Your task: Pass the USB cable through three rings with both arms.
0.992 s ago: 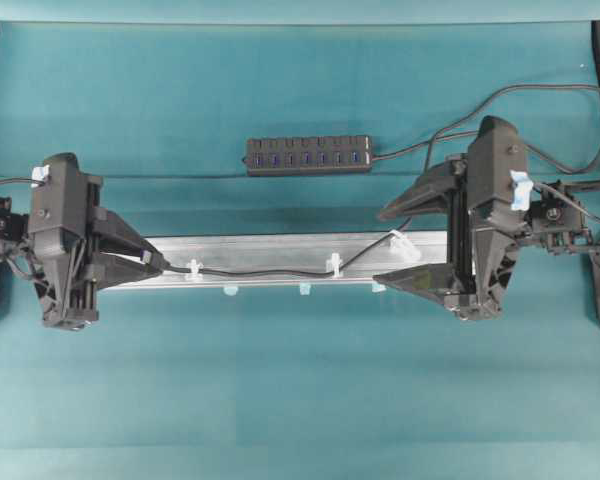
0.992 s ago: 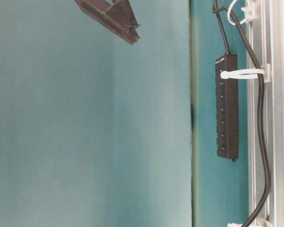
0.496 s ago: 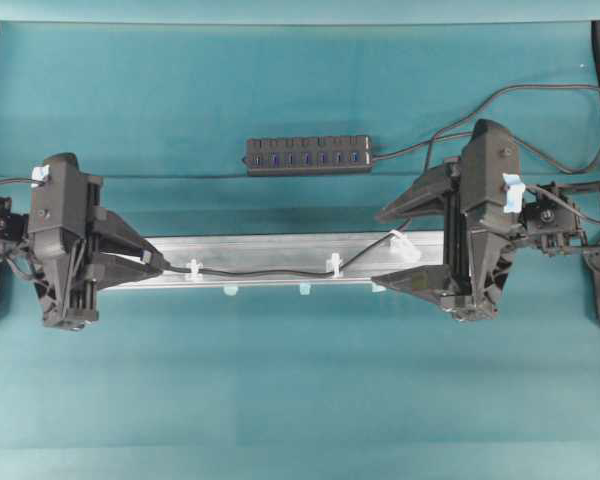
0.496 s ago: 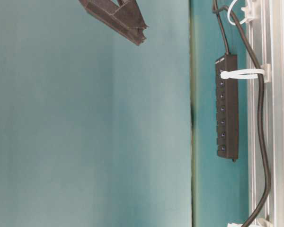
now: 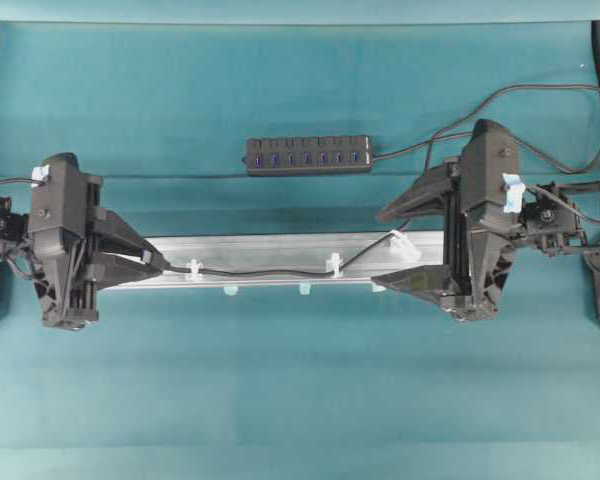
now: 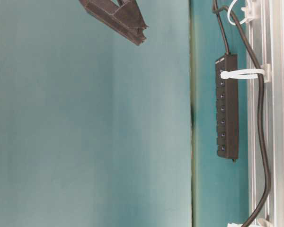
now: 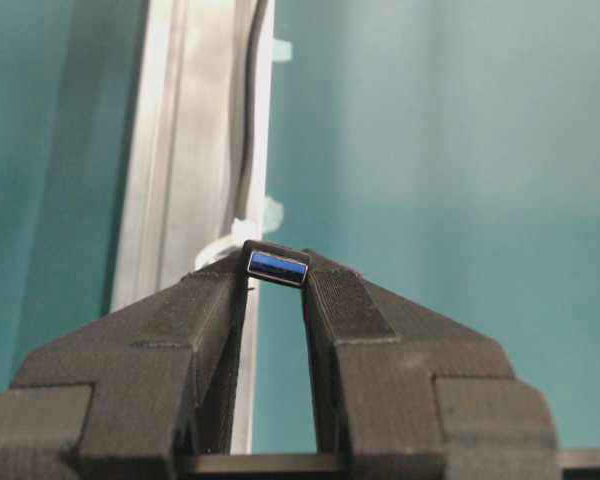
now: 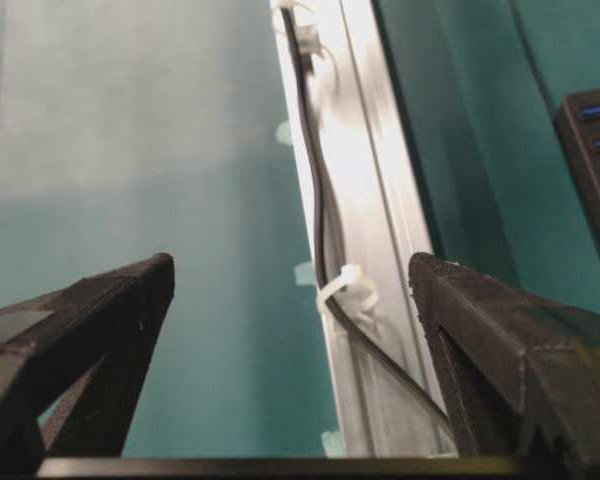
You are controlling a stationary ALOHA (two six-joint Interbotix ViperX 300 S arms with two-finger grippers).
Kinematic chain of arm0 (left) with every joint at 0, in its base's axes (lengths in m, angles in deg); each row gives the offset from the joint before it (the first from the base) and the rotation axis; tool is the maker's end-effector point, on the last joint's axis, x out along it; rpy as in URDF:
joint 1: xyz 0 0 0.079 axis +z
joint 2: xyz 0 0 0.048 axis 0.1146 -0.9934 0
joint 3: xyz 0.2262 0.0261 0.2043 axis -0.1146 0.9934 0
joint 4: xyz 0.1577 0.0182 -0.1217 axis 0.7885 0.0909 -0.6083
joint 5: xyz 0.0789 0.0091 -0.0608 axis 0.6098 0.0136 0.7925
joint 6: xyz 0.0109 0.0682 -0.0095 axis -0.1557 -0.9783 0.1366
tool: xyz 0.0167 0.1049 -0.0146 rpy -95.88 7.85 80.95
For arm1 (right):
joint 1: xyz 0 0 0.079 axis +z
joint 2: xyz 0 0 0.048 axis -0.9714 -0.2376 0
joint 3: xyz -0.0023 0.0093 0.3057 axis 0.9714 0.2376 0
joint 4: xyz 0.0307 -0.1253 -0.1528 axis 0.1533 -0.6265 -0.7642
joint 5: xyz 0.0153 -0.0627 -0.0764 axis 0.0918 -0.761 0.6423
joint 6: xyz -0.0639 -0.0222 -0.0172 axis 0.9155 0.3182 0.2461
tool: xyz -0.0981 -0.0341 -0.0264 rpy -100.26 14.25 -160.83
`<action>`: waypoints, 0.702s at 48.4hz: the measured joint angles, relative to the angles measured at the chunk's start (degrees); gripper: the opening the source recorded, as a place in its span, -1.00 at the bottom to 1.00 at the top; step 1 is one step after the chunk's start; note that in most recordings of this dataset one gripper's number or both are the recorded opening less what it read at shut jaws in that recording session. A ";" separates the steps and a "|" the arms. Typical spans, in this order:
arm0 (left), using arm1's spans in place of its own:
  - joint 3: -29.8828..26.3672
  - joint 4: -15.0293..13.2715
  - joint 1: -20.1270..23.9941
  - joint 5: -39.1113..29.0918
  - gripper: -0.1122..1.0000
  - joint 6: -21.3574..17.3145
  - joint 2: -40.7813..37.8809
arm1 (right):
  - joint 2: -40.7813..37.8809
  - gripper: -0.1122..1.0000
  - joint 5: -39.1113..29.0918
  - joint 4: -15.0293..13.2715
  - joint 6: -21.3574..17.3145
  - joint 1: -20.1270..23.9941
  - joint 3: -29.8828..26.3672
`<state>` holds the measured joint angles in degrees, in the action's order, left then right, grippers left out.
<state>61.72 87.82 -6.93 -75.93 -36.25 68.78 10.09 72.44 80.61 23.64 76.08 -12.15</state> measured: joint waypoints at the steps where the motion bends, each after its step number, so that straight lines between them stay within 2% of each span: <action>1: 0.00 -0.09 0.00 0.00 -0.43 -0.09 0.00 | 0.00 0.43 0.09 0.00 0.00 0.00 0.00; 22: 0.00 -0.09 0.00 -0.09 -0.43 0.00 0.00 | 0.00 0.43 0.62 0.00 0.00 0.00 0.00; 34: 0.00 -0.09 0.00 0.00 -0.43 0.00 0.00 | 0.00 0.42 4.66 -0.18 0.09 0.00 0.00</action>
<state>61.72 87.74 -6.93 -75.93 -36.25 68.78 10.09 77.10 80.44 23.73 76.08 -12.15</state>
